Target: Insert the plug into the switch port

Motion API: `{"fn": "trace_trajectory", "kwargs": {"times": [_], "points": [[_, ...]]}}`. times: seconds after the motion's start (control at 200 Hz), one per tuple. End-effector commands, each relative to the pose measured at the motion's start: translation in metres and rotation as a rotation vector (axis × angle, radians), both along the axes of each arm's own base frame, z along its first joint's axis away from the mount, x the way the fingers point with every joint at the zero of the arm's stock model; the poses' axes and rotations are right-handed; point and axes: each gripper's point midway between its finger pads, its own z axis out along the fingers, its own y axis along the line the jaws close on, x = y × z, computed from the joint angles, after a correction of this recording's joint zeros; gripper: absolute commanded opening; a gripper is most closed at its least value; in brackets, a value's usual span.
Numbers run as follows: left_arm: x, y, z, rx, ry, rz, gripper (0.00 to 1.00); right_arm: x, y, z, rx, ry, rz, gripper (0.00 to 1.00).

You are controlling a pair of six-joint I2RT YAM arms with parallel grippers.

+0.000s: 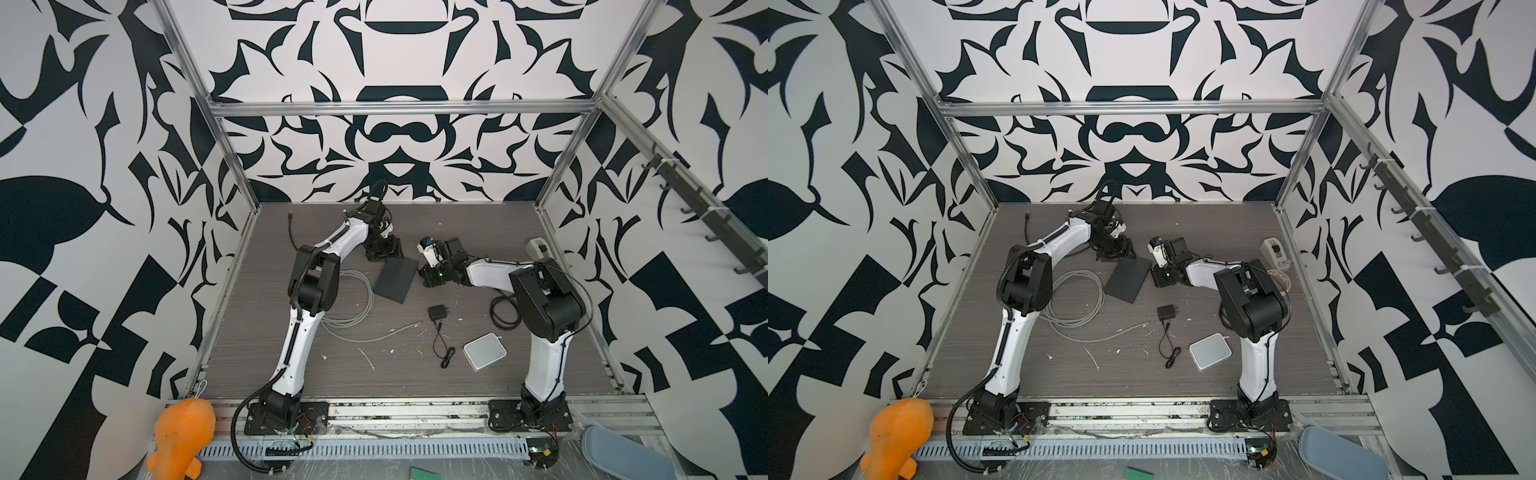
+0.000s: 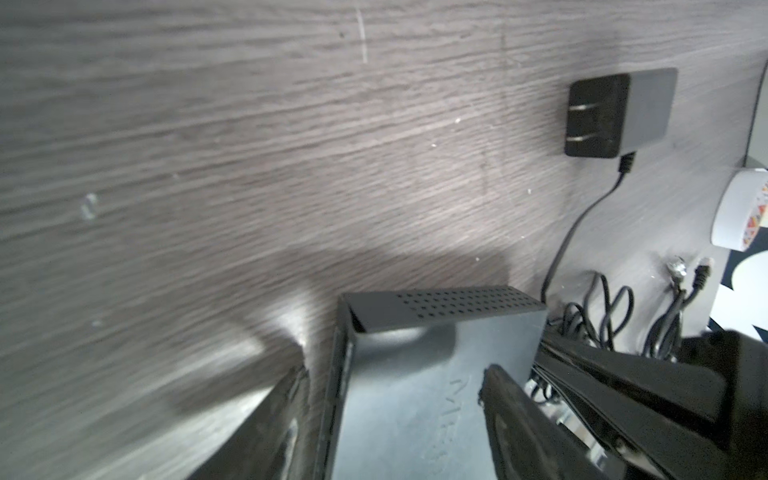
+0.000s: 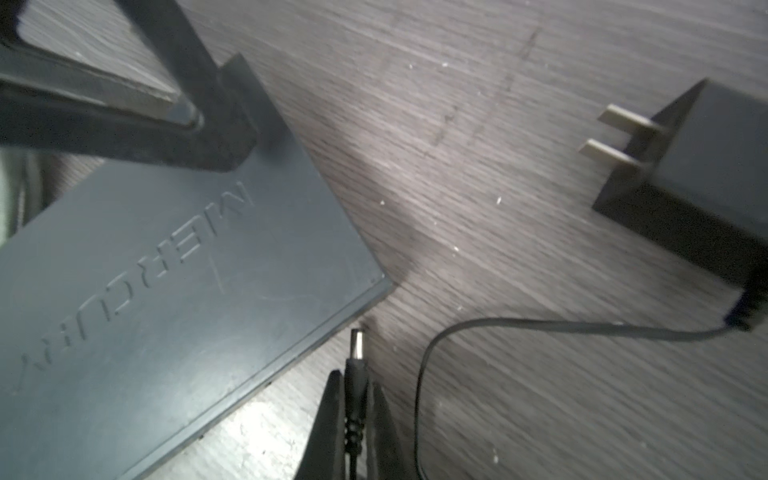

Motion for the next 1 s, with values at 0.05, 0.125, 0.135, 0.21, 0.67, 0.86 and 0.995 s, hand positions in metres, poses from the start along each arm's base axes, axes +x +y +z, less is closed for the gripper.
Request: {"fn": "trace_trajectory", "kwargs": {"times": [0.05, 0.125, 0.135, 0.21, 0.67, 0.86, 0.995], "points": [[-0.007, 0.0, -0.006, 0.007, 0.042, -0.037, 0.7, -0.013, 0.003, -0.01, 0.052, -0.02, 0.04, 0.08], [-0.006, -0.001, -0.009, 0.009, 0.048, -0.044, 0.7, -0.013, 0.004, -0.007, 0.098, -0.06, 0.034, 0.08], [-0.007, -0.001, -0.01, 0.009, 0.051, -0.046, 0.7, -0.013, 0.004, -0.006, 0.105, -0.065, 0.034, 0.08], [-0.007, -0.001, -0.013, 0.012, 0.063, -0.052, 0.7, -0.014, 0.007, -0.003, 0.137, -0.088, 0.044, 0.08], [-0.007, 0.004, -0.02, 0.04, 0.07, -0.069, 0.69, -0.014, 0.011, 0.008, 0.202, -0.156, 0.071, 0.07], [-0.009, 0.006, -0.024, 0.045, 0.076, -0.09, 0.69, -0.007, -0.001, 0.004, 0.186, -0.142, 0.011, 0.06], [-0.008, 0.008, -0.021, 0.033, 0.071, -0.083, 0.69, -0.008, 0.003, 0.009, 0.21, -0.144, 0.028, 0.06]]}}
